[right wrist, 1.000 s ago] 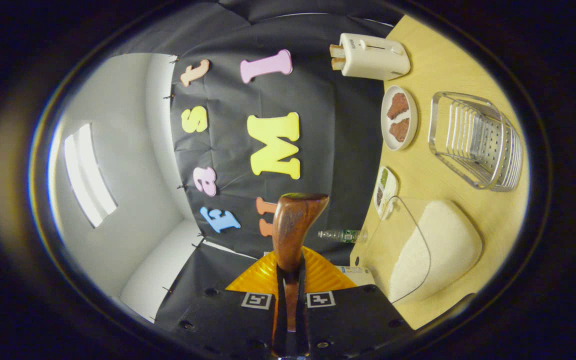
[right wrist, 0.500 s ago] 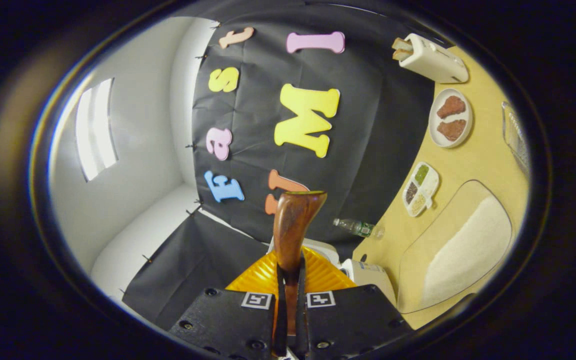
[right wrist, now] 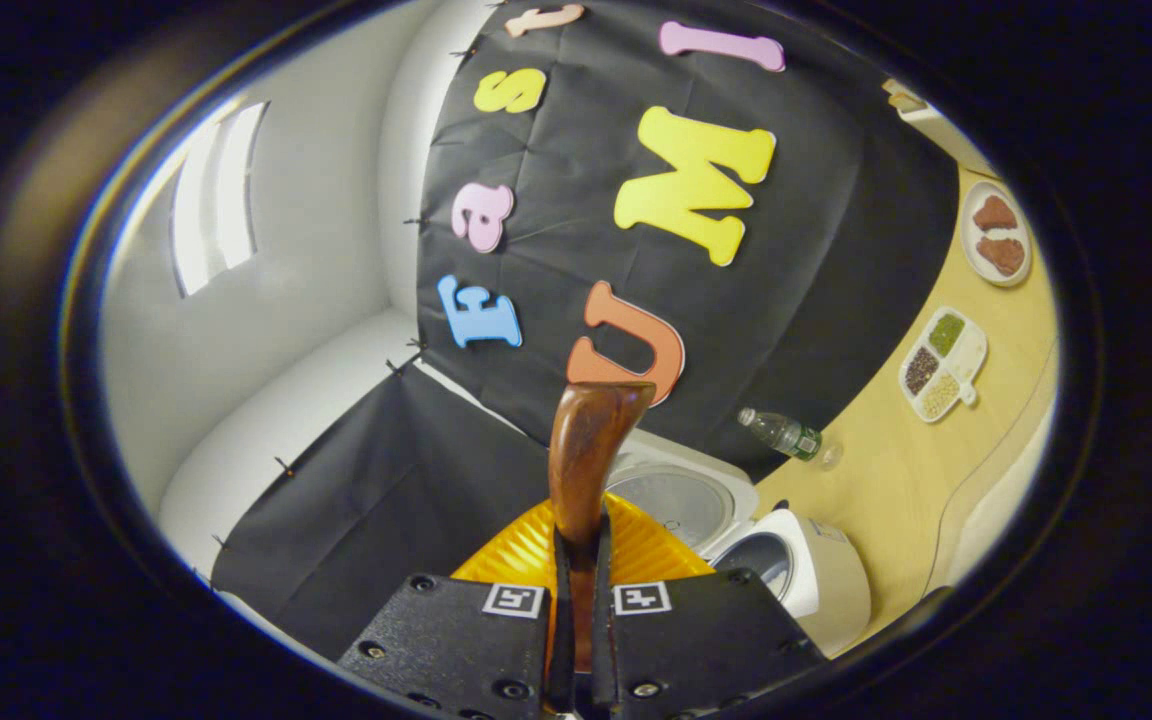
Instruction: Close the left gripper, press the button to open the rice cooker; take a wooden spoon from the chopstick holder with the right hand, scoop a spoonful of rice and pour it into the rice cooker, then put the wooden spoon back into the chopstick holder.
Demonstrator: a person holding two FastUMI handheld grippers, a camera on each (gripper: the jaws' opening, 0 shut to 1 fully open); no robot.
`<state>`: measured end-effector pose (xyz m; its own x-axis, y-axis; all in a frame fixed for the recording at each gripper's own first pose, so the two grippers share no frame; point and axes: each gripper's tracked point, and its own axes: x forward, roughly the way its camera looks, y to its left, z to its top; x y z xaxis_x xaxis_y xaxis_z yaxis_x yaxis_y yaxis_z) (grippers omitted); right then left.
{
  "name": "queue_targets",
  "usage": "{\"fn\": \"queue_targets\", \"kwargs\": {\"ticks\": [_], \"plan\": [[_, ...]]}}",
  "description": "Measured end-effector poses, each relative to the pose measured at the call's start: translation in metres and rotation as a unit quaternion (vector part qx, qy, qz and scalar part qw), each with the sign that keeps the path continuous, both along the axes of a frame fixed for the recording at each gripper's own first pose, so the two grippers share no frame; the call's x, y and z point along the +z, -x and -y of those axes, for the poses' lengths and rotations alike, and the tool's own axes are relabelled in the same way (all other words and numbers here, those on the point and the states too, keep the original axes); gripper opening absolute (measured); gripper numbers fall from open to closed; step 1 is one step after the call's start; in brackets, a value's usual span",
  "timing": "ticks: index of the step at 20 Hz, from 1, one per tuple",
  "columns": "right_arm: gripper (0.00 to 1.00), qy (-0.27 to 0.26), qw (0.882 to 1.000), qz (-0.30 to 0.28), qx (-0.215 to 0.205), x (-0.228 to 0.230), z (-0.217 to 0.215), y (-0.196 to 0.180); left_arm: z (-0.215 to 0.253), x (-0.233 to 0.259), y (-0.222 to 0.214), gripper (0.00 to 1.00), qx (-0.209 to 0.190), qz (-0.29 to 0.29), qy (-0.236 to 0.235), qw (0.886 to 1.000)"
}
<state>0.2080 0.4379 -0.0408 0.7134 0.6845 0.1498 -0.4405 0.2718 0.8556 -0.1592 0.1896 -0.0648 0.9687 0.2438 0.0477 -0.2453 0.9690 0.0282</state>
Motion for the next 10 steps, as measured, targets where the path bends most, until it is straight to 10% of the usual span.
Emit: {"fn": "queue_targets", "kwargs": {"ticks": [10], "plan": [[0.12,0.218,0.974,0.056,-0.024,-0.047,-0.093,-0.049,-0.025,-0.023,0.006,0.94,0.017,-0.014,0.003,1.000]]}}
